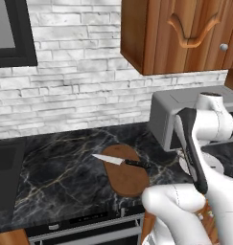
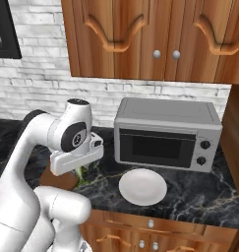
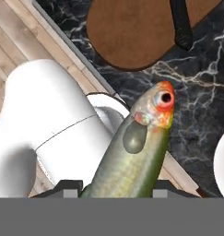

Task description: Pick up the knife from the drawer and place it on the cutting board. Then place the meat from the plate to the cutting board.

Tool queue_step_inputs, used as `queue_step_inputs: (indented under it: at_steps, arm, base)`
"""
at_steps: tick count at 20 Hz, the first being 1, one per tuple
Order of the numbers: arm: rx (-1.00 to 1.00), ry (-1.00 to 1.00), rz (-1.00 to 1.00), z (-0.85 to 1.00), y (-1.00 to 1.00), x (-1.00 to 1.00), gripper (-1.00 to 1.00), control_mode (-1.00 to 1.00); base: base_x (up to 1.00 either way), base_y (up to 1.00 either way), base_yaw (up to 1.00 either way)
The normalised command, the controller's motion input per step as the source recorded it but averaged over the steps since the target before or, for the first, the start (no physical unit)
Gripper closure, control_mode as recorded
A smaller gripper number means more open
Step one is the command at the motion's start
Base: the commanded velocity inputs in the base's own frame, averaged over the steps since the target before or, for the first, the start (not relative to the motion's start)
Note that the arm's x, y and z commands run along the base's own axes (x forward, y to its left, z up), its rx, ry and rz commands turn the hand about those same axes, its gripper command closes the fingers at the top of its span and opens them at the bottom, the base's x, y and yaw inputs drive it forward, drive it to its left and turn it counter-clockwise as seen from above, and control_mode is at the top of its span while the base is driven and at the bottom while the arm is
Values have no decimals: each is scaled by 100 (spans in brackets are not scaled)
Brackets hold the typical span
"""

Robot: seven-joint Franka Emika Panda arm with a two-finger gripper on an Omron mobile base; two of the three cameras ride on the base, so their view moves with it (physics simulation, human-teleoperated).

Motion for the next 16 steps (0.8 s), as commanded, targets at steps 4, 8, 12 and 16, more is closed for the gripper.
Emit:
queue_step_inputs:
  at_steps: [4,8,12,16]
  arm:
    - [0,10,17,4,98,0,100,-100]
    - [0,4,28,1,75,0,100,-100]
    - [0,0,40,0,29,7,100,-100]
    - [0,0,36,0,9,1,100,-100]
  base:
    - [0,0,0]
    - [0,0,0]
    - [0,0,0]
    - [0,0,0]
